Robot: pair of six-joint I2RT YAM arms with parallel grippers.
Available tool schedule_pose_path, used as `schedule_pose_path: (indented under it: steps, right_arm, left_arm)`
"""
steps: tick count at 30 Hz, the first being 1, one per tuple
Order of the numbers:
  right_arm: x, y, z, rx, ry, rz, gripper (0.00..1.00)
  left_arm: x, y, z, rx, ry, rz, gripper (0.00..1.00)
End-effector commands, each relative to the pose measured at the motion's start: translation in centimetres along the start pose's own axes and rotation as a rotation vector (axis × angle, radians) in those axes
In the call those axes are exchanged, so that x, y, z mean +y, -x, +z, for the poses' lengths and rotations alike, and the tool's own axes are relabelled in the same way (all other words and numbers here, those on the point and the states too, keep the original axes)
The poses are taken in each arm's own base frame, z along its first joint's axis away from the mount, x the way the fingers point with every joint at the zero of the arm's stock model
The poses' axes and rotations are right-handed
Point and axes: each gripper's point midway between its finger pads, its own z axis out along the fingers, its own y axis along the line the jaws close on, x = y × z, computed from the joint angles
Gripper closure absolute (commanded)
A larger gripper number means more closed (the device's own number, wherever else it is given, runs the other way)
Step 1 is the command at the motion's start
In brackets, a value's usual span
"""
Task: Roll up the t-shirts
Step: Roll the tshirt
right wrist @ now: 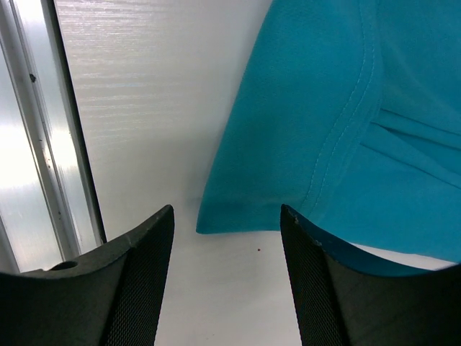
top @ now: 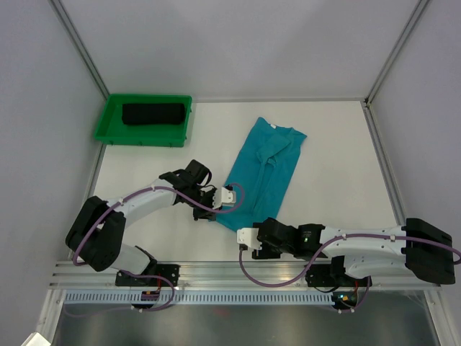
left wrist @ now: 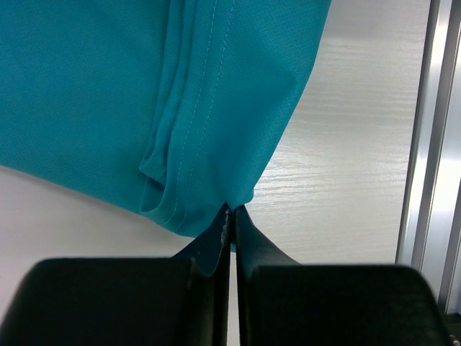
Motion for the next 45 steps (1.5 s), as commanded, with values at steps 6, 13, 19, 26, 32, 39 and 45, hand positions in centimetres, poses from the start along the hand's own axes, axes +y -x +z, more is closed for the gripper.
schedule_pose_path:
  steps: [6, 13, 19, 26, 32, 39, 45]
  right_arm:
    - [-0.2, 0.8, 0.7, 0.019, 0.009, -0.042, 0.33]
    - [0.4, -0.8, 1.9, 0.115, 0.045, -0.062, 0.65]
    - [0.8, -0.4, 0.7, 0.065, 0.105, -0.039, 0.95]
    - [0.4, 0.5, -1.3, -0.031, 0.213, 0.033, 1.0]
    - [-0.6, 0.2, -1.4, -0.044, 0.313, 0.105, 1.0]
    - [-2.1, -0.5, -1.1, -0.042, 0.418, 0.226, 1.0]
    - [-4.7, 0.2, -2.4, -0.14, 0.45, 0.347, 0.99]
  left_arm:
    - [0.4, 1.9, -0.3, -0.058, -0.007, -0.015, 0.98]
    - [0.5, 1.8, -0.1, -0.052, -0.014, -0.014, 0.98]
    - [0.6, 1.7, -0.1, -0.045, -0.015, -0.006, 0.98]
    - [-1.0, 1.9, 0.0, -0.063, -0.11, -0.007, 0.98]
    - [-0.6, 2.6, 0.5, -0.076, -0.137, -0.03, 0.98]
    - [0.7, 3.3, 1.5, -0.027, -0.209, -0.152, 0.98]
    - [2.7, 4.2, 0.3, -0.017, -0.192, -0.217, 0.98]
